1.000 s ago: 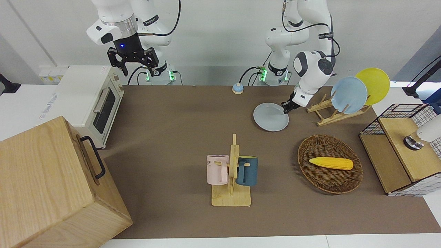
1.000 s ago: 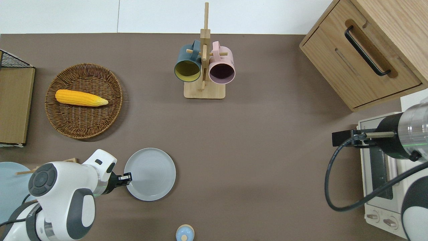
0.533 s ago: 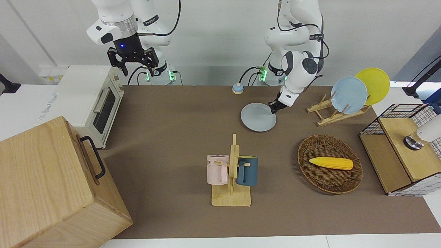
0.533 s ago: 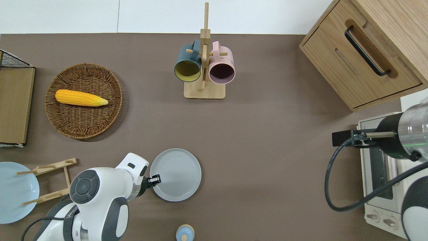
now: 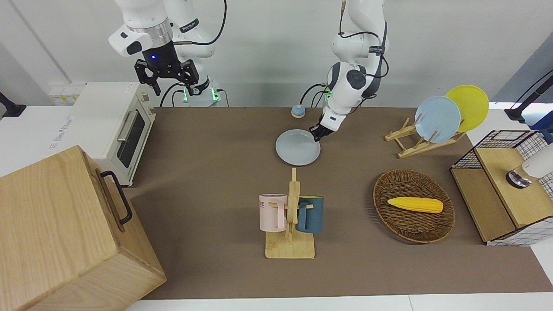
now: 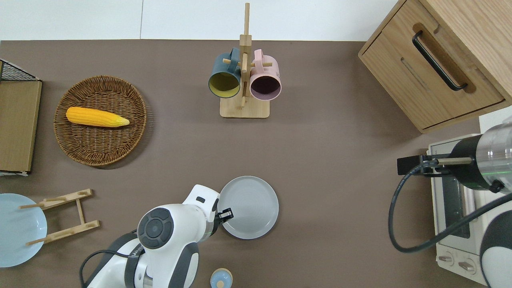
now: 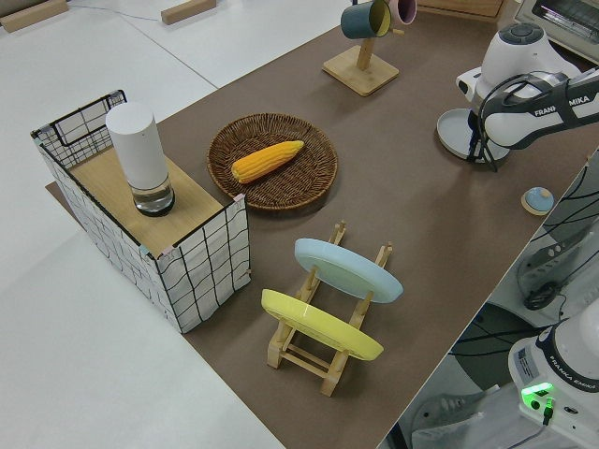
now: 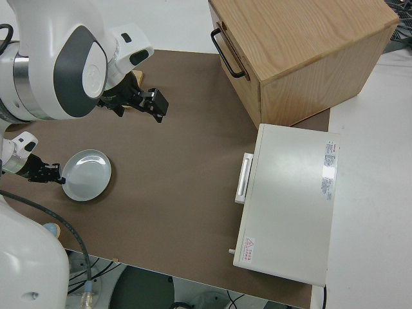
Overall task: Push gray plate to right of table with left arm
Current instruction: 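Keep pushing the gray plate with the left gripper toward the toaster oven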
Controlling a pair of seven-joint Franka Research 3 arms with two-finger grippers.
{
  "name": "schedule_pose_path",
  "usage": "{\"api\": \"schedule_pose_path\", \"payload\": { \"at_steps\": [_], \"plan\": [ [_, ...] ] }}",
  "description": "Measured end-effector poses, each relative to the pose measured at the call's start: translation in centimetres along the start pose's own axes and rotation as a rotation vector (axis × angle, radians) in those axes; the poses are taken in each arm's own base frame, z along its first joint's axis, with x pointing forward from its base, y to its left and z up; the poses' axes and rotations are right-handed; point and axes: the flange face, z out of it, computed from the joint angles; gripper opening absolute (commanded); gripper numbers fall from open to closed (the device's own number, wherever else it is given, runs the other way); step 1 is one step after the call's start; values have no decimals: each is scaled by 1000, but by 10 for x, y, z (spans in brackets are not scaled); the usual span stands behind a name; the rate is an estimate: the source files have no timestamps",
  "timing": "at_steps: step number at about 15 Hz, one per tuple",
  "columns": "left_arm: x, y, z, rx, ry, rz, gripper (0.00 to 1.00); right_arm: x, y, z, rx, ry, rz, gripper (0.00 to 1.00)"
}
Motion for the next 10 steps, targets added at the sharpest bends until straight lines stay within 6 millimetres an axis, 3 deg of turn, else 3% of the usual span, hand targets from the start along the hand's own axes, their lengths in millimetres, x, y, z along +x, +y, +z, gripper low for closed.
{"api": "schedule_pose_path", "payload": {
  "at_steps": [4,10],
  "plan": [
    [-19,43,7,-20,-19,6,0,0,0,0,0,0,0,996],
    [-34,81,22,-62,-9,17,0,0,0,0,0,0,0,996]
  ]
}}
